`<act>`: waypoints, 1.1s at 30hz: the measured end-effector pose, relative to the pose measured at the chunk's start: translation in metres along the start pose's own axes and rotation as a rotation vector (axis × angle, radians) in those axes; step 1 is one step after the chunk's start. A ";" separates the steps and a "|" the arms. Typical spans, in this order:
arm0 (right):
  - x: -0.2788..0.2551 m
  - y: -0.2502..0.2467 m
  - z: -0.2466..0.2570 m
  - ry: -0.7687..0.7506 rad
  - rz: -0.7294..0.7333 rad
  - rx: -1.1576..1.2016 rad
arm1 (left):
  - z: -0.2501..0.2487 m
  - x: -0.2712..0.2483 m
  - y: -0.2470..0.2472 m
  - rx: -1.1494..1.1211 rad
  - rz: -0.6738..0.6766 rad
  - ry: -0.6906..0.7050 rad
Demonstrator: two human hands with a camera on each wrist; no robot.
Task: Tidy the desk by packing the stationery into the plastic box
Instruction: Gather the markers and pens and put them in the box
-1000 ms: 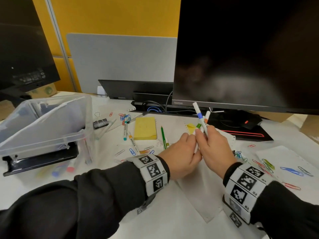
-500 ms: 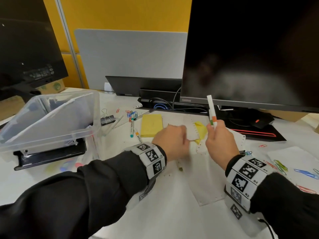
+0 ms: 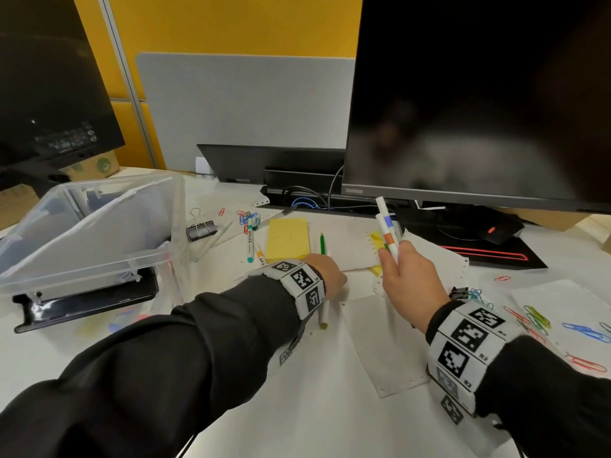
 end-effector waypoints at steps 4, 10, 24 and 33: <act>0.001 -0.004 0.000 -0.016 -0.024 0.082 | -0.013 -0.011 -0.014 -0.380 -0.246 0.077; 0.001 -0.006 0.000 -0.021 0.005 0.493 | -0.048 -0.039 -0.015 -0.455 -0.233 0.463; 0.001 -0.014 -0.005 0.003 -0.171 0.386 | -0.010 -0.027 -0.058 -0.052 -0.430 0.193; 0.003 -0.009 -0.005 0.016 -0.088 0.418 | 0.082 0.017 -0.044 0.174 -0.141 -0.260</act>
Point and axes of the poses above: each hand's wrist, its own x-axis towards the middle knuckle, its own y-axis out of the palm, z = x × y, the point moved 6 cm from there along x, towards the middle knuckle, and after that the axes turned 3 degrees about y, right-handed, at the moved point
